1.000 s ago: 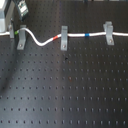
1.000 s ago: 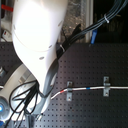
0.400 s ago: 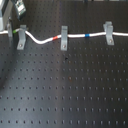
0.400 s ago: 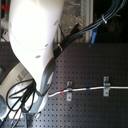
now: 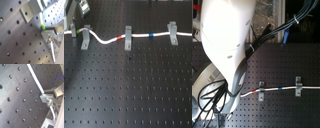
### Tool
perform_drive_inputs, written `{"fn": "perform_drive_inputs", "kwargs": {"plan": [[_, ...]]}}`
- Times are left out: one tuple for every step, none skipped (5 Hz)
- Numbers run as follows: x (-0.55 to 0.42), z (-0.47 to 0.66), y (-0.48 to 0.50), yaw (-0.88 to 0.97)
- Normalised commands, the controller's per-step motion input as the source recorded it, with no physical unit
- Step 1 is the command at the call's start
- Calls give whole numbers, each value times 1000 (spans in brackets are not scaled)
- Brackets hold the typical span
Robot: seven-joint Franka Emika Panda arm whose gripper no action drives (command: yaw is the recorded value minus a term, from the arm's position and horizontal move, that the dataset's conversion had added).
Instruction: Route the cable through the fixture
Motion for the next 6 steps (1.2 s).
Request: {"fn": "perform_drive_inputs", "kwargs": {"plan": [[-169, -55, 457, -37], [-36, -2, 380, -29], [-36, 289, 343, -63], [-39, 298, 115, 0], [-223, -58, -145, 0], [-251, -255, -256, 0]]}}
